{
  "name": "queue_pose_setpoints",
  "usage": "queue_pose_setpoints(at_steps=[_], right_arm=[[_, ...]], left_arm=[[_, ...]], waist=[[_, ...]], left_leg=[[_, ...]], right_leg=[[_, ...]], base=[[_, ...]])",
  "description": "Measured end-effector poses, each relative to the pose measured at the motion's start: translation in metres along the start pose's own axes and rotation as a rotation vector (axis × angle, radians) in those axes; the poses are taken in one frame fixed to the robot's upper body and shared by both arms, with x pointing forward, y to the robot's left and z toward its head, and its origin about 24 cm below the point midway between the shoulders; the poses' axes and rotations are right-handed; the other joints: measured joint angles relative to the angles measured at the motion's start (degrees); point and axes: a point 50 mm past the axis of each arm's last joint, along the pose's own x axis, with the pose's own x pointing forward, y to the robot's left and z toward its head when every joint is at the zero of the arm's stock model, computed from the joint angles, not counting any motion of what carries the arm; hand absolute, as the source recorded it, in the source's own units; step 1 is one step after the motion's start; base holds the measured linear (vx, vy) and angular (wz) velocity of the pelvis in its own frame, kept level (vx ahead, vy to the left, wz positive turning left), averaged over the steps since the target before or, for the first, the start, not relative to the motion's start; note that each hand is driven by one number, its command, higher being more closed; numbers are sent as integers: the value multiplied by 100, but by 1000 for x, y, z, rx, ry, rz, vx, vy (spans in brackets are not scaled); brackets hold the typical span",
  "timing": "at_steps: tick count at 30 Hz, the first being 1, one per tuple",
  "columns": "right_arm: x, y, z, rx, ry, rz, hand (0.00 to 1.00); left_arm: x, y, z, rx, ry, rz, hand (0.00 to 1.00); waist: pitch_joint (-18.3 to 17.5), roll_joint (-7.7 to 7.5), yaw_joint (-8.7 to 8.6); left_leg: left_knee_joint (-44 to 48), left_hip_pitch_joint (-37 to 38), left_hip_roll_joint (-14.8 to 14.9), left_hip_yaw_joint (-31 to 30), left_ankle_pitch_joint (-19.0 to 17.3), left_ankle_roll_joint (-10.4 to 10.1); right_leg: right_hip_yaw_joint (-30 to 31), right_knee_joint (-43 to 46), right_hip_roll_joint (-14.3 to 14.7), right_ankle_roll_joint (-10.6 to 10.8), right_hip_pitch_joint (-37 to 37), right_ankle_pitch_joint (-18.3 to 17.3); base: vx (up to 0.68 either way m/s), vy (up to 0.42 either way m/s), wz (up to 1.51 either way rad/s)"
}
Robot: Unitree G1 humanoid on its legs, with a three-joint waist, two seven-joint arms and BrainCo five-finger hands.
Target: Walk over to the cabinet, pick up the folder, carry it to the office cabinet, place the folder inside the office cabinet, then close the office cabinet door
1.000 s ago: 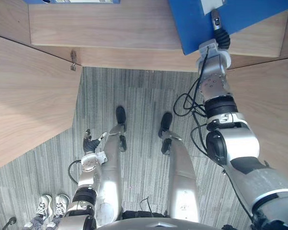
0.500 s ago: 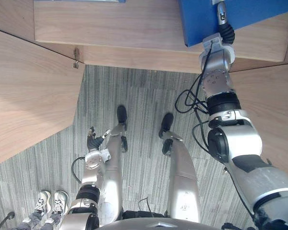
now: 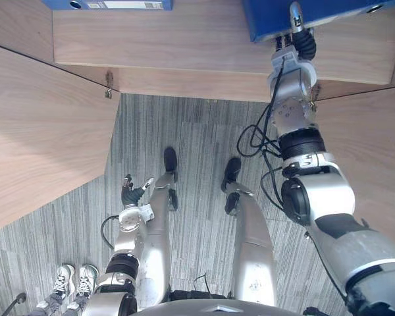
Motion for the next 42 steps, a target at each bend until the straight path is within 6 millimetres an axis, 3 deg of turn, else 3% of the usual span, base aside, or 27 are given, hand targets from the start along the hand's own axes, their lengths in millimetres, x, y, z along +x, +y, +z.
queue_pose_setpoints(at_steps=[7,12,21,26,36,42], right_arm=[[-15,-21,-13,30,6,-25,0],[-18,-16,-14,-67,-11,26,0],[-9,34,-29,-249,66,185,0],[-3,35,-25,-254,67,167,0],[9,22,3,-197,14,105,0],[-13,4,22,-104,-98,151,0]], left_arm=[[0,1,0,2,5,4,0],[0,1,0,3,6,6,0],[1,2,2,3,-5,0,0],[2,7,2,14,-9,9,0],[3,10,4,0,-19,14,0],[3,8,8,-6,-35,10,0]], waist=[[-1,-1,3],[-1,-2,6],[-1,-2,28],[-1,-2,9],[-1,-2,20],[-1,-2,33]], left_leg=[[-77,96,0,33,-25,-31],[-87,95,13,66,-20,-27],[-429,167,17,99,170,-19],[-892,301,-90,47,394,-95],[-1463,315,-101,33,787,-116],[-1347,319,-88,68,786,-87]], right_leg=[[22,-61,6,-6,80,-3],[42,-155,31,23,80,55],[27,-352,63,13,78,164],[-44,-353,-26,-2,49,154],[-301,-201,-128,-93,-120,84],[-294,-237,-123,-76,-49,93]], base=[[0,0,0],[16,-10,-3],[28,-25,0],[8,-46,15],[-24,-60,15],[-8,-45,-1]])
